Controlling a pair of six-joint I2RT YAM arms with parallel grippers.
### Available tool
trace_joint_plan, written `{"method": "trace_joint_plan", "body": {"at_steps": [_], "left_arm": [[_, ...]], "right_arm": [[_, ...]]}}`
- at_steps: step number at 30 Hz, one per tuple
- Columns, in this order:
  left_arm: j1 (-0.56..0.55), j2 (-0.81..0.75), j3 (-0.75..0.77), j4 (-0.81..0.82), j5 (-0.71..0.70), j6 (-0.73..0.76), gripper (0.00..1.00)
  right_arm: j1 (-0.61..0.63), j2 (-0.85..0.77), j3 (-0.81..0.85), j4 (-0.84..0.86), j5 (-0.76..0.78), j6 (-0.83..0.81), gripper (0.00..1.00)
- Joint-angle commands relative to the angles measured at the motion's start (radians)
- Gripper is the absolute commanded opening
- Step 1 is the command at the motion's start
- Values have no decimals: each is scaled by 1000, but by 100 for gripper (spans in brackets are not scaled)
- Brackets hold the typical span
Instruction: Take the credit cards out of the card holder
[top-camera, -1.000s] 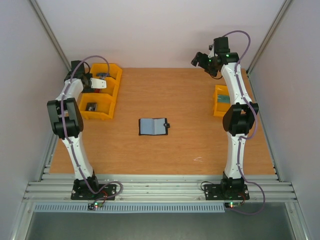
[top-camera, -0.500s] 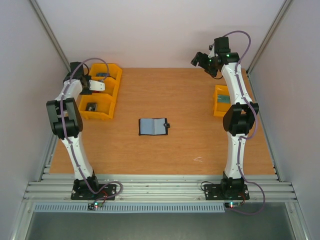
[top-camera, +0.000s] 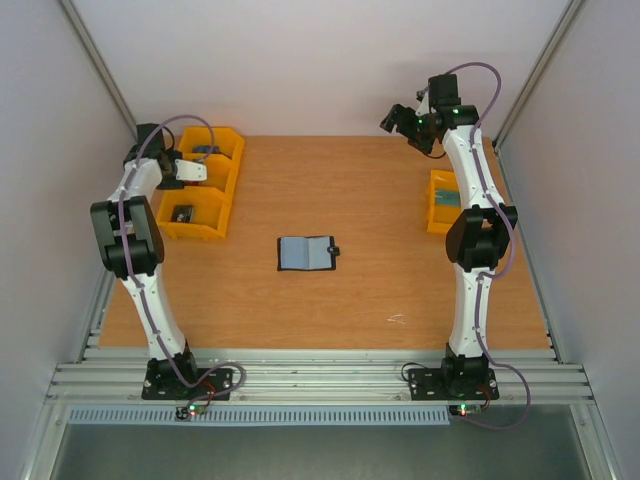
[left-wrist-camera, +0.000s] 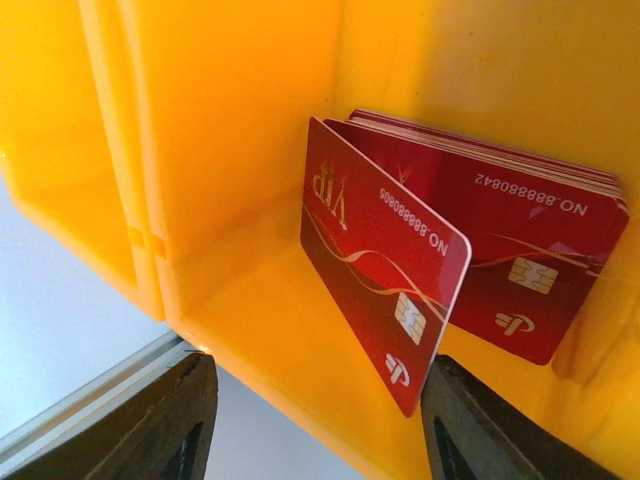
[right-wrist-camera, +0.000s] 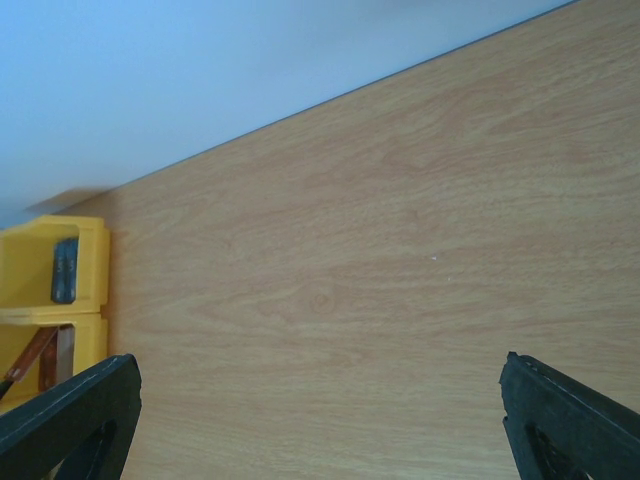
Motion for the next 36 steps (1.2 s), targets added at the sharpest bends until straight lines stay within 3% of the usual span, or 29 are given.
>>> {"method": "trace_joint_plan", "body": {"at_steps": [1,10,16,21,27,31,36], "left_arm": [[19,-45,32,-15,-4,-16,59],[27,-61,98,-20,15,-63,76],[27,-97,96,-63,28,-98,81],[25,-106,201,-123,35,-262,84],[21,-164,346,-243,148,-853,91],[21,-288,219,-177,219,-1190,99],[21,-410,18,-93,207,-1563,99]], "right_arm": [[-8,19,38,-2,-24,13,99],[-8,-6,33,-14,-38,-2,99],[-8,-35,11,-34,-42,-28,99],[-8,-67,-12,-16,-32,-38,99],[-8,-156,-66,35,24,-73,98],[-8,-338,-267,166,75,-115,98],[-15,-644,-628,438,150,-189,99]]}}
